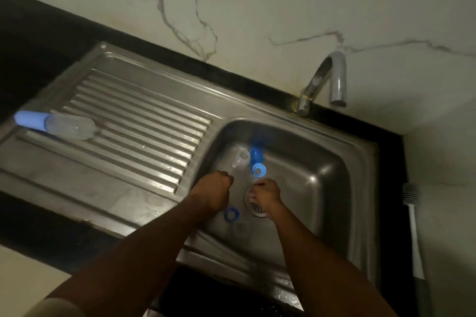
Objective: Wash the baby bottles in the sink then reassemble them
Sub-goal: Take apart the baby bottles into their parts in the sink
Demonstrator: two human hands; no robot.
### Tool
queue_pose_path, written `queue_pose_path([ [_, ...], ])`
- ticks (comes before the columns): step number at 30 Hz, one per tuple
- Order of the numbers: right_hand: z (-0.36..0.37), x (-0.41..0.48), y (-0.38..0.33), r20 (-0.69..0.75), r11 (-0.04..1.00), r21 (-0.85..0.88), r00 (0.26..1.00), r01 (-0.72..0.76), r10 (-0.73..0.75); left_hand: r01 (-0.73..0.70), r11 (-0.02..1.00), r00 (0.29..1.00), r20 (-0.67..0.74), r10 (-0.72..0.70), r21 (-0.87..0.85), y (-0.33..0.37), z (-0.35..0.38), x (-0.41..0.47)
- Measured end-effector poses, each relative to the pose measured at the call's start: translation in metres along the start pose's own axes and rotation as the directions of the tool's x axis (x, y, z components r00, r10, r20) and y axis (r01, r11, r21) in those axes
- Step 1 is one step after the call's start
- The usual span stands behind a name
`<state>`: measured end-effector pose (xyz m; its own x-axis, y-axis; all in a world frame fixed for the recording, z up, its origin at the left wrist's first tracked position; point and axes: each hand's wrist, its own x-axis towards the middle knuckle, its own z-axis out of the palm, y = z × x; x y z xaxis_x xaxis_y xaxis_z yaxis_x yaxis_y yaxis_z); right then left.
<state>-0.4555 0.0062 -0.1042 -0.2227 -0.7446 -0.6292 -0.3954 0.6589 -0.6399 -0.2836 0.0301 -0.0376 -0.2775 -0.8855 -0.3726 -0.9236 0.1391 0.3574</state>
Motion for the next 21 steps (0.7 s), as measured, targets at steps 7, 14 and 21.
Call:
queue_pose_path([
  [7,0.022,-0.043,-0.047,-0.065,0.918,-0.265,0.945,0.294,-0.321,-0.117,0.991,0.988,-0.104,0.111,-0.059,-0.034,-0.038,-0.035],
  [14,0.084,-0.104,-0.164,0.021,0.726,-0.36,0.784,0.585,-0.621,-0.16,0.987,0.873,-0.47,0.129,-0.027,-0.108,-0.09,-0.066],
  [21,0.208,-0.131,-0.249,0.359,0.437,-0.484,0.628,0.758,-0.691,0.072,0.984,0.663,-0.73,-0.168,-0.161,-0.23,-0.119,-0.122],
])
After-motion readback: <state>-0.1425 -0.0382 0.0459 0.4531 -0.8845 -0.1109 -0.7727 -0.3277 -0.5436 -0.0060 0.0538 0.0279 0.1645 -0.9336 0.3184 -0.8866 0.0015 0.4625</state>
